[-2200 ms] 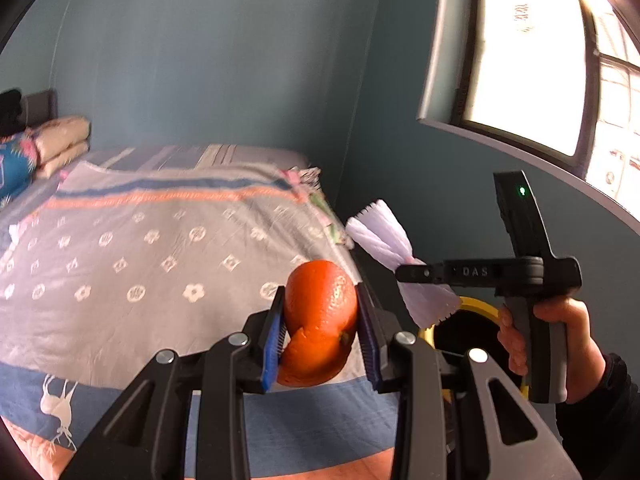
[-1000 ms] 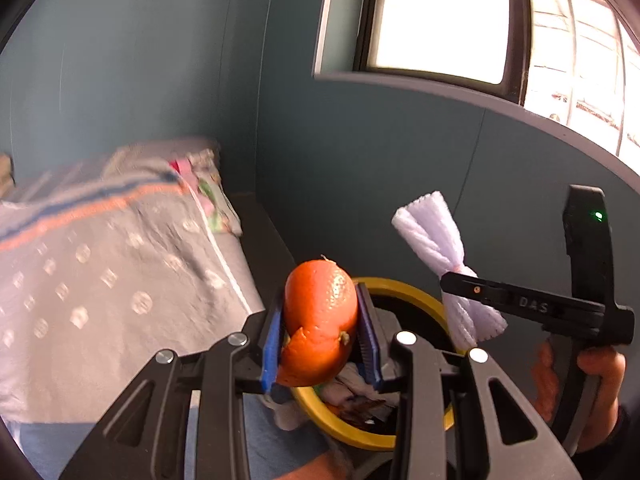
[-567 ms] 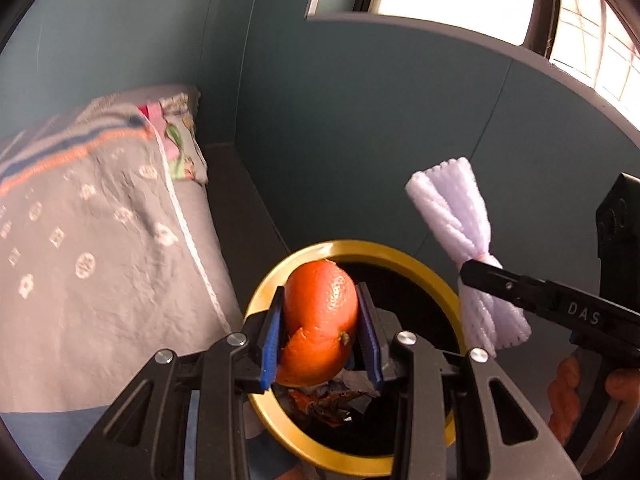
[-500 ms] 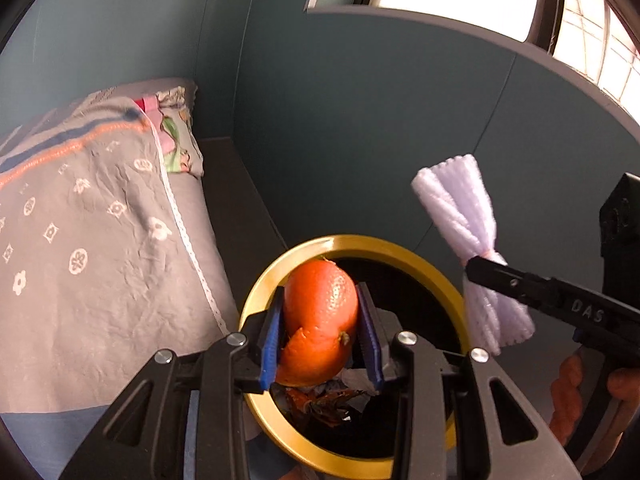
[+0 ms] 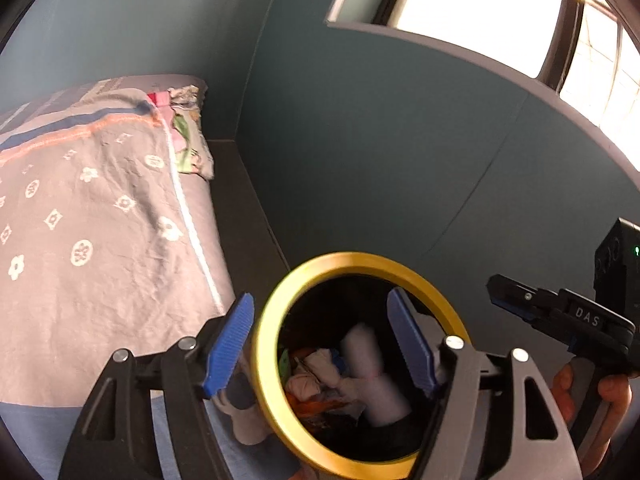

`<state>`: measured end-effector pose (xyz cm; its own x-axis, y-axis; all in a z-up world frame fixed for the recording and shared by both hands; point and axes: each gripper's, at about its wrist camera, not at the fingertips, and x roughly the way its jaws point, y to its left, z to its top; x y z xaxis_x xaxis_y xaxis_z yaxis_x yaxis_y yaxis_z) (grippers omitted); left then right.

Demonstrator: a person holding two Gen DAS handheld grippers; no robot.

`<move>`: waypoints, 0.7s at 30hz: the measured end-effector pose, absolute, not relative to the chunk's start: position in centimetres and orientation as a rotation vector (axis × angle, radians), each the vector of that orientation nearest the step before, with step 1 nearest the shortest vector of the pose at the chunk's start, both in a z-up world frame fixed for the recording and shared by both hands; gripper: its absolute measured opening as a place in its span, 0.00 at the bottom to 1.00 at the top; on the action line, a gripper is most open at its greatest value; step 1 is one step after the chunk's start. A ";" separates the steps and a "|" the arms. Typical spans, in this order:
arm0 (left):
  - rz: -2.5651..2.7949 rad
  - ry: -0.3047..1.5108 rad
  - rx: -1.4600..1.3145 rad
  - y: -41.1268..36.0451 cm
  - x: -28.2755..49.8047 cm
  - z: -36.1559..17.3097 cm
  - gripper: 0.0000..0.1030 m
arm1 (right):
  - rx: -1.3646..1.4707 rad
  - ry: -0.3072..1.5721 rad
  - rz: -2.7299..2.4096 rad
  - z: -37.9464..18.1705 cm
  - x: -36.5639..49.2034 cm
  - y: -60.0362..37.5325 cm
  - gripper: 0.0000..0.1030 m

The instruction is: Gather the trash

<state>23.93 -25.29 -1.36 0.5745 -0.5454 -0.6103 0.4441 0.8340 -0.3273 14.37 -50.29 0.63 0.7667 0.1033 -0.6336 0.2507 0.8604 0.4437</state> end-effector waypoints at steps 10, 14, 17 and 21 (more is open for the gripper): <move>-0.449 0.712 -0.142 -17.9 22.3 -0.5 0.64 | 0.489 0.776 -0.021 1.0 16.3 -46.9 0.43; -0.383 0.711 -0.159 -14.1 21.6 -0.6 0.64 | 0.446 0.820 0.060 0.6 18.3 -42.6 0.43; -0.327 0.705 -0.166 -11.0 20.9 -0.7 0.67 | 0.391 0.846 0.105 0.7 19.5 -39.1 0.44; -0.254 0.684 -0.192 -6.5 19.6 -0.7 0.76 | 0.338 0.863 0.149 0.8 20.4 -34.4 0.58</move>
